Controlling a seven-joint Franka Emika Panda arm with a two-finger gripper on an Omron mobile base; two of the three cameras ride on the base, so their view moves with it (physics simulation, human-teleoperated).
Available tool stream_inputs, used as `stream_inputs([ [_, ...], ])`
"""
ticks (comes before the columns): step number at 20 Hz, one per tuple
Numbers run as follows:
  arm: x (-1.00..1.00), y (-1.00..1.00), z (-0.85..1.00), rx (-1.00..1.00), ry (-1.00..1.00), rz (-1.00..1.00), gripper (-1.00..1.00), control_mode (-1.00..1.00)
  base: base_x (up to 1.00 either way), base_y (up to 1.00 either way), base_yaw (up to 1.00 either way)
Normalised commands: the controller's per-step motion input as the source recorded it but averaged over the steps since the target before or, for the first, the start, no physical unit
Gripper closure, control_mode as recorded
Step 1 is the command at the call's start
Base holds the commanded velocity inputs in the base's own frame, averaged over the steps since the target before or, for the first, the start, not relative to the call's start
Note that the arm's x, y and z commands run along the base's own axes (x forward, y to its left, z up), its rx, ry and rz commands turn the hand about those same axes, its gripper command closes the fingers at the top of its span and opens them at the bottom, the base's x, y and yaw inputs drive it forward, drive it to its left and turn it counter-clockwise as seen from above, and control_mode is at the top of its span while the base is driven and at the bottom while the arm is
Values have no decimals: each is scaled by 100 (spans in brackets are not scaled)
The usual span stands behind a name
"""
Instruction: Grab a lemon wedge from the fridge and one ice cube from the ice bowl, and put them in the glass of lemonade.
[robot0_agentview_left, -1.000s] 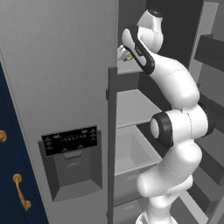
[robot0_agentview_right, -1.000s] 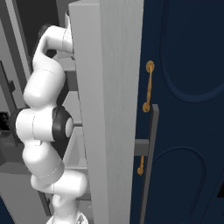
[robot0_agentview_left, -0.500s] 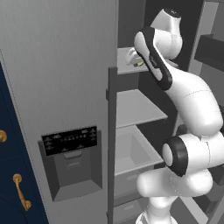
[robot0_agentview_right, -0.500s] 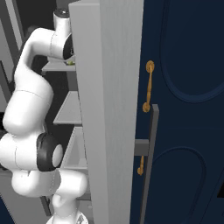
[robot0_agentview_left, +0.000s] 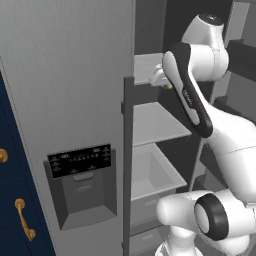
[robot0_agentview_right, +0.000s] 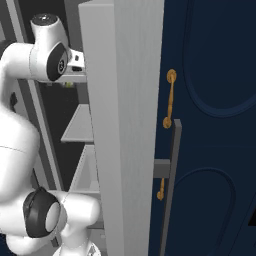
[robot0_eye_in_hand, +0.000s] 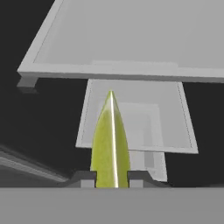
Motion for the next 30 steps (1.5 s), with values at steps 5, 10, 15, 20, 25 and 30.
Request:
stream_inputs([
  [5,-100,-13,-32,2,0,-13,100,-100,0,0,0],
  [10,-100,-5,-31,0,15,-10,100,-100,0,0,0],
  [15,-100,-7,-5,0,13,-6,100,-100,0,0,0],
  [20,-98,-1,3,1,-6,-1,100,-100,0,0,0],
  [25,-77,-2,-21,2,-5,0,100,-100,0,0,0],
  [30,-54,0,-17,0,0,0,100,-100,0,0,0],
])
